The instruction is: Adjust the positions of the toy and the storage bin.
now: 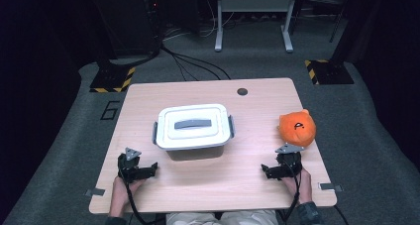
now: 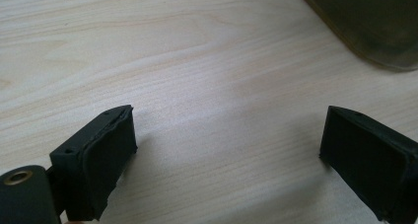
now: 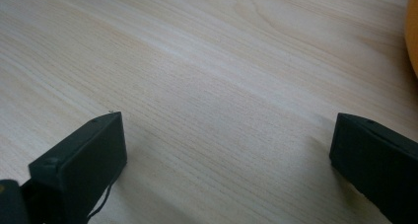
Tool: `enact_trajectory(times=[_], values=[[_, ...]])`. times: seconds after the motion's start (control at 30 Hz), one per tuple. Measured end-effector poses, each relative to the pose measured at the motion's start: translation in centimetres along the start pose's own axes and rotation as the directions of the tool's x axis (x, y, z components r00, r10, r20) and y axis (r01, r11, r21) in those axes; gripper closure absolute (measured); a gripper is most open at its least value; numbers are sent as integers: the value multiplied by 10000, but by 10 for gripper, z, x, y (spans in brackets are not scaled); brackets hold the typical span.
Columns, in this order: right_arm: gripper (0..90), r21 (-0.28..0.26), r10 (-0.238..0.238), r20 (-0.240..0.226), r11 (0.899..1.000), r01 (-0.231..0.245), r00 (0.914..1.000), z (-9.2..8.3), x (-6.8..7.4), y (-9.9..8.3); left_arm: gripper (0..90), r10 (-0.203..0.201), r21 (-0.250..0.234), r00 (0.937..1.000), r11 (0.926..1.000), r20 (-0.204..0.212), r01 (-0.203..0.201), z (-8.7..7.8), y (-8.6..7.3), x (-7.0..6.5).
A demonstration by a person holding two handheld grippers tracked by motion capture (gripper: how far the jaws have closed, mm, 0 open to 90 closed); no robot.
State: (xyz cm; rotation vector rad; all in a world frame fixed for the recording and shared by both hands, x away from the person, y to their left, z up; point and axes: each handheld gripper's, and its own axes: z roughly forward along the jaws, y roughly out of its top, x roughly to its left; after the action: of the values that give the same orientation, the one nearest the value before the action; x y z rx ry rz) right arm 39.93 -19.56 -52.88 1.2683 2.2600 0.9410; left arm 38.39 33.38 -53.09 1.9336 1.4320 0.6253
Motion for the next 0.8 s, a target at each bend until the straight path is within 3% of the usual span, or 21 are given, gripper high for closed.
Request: enact_trajectory(times=[0.07, 0.13, 0.23, 0.37, 0.5, 0.8], values=[[0, -29, -53, 15, 10000, 53, 10000, 0, 0, 0, 38, 284, 225, 9995, 9993, 148, -287, -1, 2, 1], [0, -38, -36, 31, 10000, 36, 10000, 0, 0, 0, 16, 201, 559, 9996, 9982, 214, -213, -1, 3, 3], [0, -34, -32, 31, 10000, 32, 10000, 0, 0, 0, 2, 207, 353, 9991, 9991, 377, -220, -7, 6, 7], [0, -34, -64, 44, 10000, 64, 10000, 0, 0, 0, 2, 207, -360, 9985, 9992, 512, -189, -35, 24, 12], [0, -25, -21, 14, 10000, 21, 10000, 0, 0, 0, 2, 334, -643, 9976, 9975, 606, -295, -48, 36, 13], [0, -28, -10, 22, 10000, 10, 10000, 0, 0, 0, 1, 1155, -1100, 9900, 9882, 816, -1062, -74, 74, 0]])
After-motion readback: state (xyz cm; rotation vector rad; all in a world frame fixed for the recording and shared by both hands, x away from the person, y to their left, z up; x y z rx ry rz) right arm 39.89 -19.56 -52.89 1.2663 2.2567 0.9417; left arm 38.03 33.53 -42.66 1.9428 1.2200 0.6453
